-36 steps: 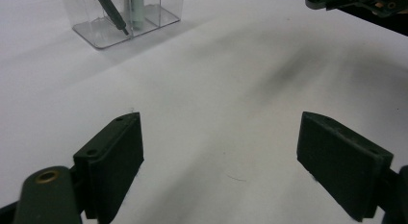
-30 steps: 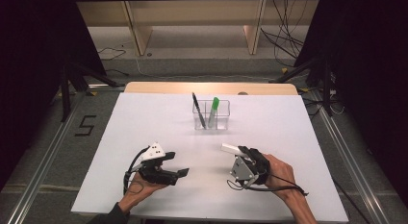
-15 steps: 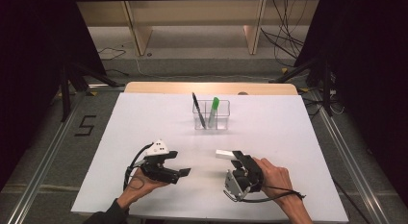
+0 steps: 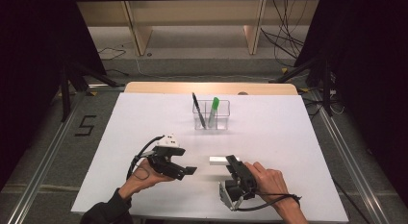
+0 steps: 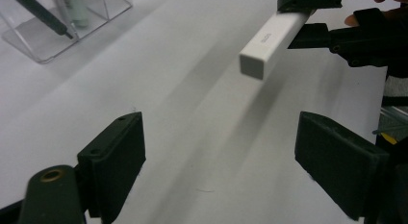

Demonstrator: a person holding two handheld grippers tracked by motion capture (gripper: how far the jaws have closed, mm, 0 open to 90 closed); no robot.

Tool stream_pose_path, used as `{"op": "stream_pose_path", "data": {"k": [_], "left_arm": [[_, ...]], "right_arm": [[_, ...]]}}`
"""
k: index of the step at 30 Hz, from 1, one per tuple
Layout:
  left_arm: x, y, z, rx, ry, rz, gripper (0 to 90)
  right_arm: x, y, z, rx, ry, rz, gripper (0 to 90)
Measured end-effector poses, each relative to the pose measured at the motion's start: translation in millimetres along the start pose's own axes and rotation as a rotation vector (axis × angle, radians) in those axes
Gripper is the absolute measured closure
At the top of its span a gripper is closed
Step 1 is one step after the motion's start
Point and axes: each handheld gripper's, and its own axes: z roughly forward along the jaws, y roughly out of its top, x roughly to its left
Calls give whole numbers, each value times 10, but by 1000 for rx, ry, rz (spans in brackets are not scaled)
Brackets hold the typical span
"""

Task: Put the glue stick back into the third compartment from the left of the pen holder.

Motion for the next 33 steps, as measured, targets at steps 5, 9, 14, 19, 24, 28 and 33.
{"op": "stream_pose_path", "data": {"k": [5, 9, 14, 19, 24, 28, 33], "left_arm": [[-43, 91, 76, 45, -16, 32, 188], [-62, 140, 129, 68, -21, 45, 188], [-90, 194, 180, 86, -36, 60, 190], [-105, 230, 224, 96, -47, 72, 200], [-129, 270, 253, 107, -69, 86, 218], [-141, 304, 275, 126, -84, 99, 230], [-169, 327, 321, 150, -103, 123, 244]], "right_arm": [[37, 42, -26, -5, -11, -36, 678], [52, 64, -34, -12, -14, -49, 678], [69, 90, -45, -20, -20, -63, 678], [88, 113, -47, -24, -19, -78, 678], [94, 132, -59, -28, -20, -91, 678], [93, 146, -67, -40, -27, -99, 678], [102, 151, -71, -48, -28, -104, 678]]}}
